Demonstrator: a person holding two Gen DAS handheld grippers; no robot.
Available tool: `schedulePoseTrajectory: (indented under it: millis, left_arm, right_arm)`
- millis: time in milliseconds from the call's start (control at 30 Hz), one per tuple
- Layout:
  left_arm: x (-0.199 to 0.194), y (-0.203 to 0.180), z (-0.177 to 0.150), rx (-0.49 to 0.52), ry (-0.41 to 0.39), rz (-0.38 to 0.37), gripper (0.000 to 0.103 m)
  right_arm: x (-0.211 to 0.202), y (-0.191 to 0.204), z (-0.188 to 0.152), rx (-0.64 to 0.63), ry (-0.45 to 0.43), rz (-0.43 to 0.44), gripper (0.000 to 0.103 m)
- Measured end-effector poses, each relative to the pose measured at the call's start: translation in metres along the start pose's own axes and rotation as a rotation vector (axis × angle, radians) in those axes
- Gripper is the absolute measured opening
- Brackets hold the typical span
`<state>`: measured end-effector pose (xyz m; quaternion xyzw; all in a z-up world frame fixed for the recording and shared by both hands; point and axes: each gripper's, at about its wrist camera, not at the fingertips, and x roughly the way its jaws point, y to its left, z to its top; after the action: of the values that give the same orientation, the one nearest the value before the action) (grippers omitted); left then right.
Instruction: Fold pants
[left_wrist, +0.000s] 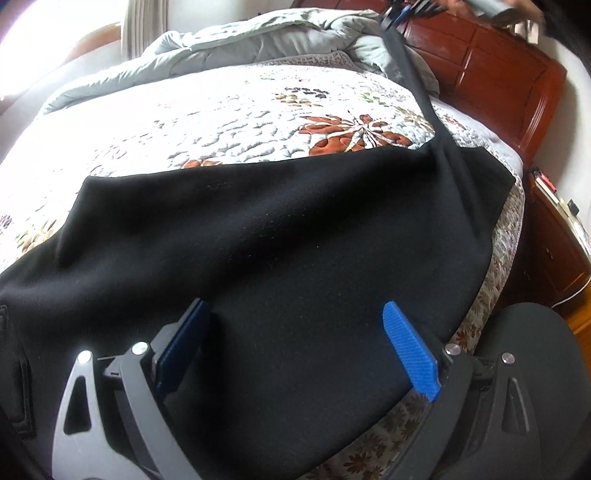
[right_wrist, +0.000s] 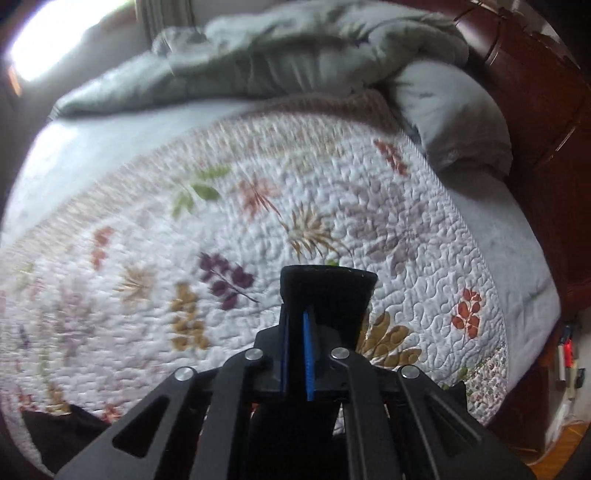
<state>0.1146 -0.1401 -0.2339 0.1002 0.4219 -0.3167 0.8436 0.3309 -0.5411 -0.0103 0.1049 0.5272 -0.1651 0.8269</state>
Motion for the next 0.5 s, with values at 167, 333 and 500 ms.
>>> schedulePoseTrajectory:
  millis: [167,333,500]
  left_arm:
    - [-0.004,-0.001,-0.01,-0.022,-0.08,0.024,0.095]
    - [-0.007,-0.005,-0.013,-0.042,-0.119,0.055,0.095]
    - [-0.007,-0.006,-0.013,-0.054,-0.114,0.07,0.096]
  right_arm:
    - [-0.087,-0.046,-0.026,0.035,-0.202,0.202,0.006]
    - [-0.098,-0.14,-0.097,0.171,-0.346,0.317,0.006]
    - [-0.023,-0.24,-0.181,0.418,-0.291,0.352,0.006]
